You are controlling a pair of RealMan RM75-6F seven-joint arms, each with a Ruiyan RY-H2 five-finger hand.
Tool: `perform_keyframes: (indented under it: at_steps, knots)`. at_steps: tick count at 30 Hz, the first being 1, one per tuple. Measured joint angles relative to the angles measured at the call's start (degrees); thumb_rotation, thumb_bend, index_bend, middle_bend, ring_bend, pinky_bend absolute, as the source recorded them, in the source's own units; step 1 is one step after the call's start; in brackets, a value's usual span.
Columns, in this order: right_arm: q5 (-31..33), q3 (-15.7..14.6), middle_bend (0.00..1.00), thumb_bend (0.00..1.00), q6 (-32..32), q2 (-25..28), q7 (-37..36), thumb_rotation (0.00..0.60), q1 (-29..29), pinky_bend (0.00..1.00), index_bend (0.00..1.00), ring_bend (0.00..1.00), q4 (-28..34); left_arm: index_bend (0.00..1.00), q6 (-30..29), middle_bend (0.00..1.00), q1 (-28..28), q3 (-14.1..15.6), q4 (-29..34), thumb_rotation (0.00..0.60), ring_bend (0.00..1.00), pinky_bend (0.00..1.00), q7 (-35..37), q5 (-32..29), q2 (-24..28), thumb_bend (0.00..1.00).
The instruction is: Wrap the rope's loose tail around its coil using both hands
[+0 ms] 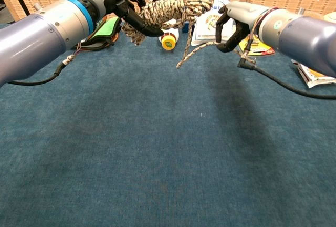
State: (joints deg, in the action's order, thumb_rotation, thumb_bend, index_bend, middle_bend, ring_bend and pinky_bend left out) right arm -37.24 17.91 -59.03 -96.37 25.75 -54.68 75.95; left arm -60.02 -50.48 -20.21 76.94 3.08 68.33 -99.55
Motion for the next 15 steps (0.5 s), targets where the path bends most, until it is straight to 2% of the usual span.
perform_keyframes:
  at_steps: [6,15]
  knots:
    - [-2.6,-1.5,0.00,0.51,-0.5,1.7,-0.8,0.600,2.1,0.00,0.74,0.00,5.5,0.69,0.8,0.51,-2.4,-2.4,-2.3,0.600,0.52,0.70,-4.6,-3.3,-1.5,0.53]
    - [-7.0,-3.6,0.00,0.51,-1.7,7.4,-0.7,0.600,5.0,0.00,0.74,0.00,17.7,0.66,2.9,0.51,-7.1,-4.7,-8.3,0.600,0.52,0.70,-11.1,-6.6,-4.0,0.52]
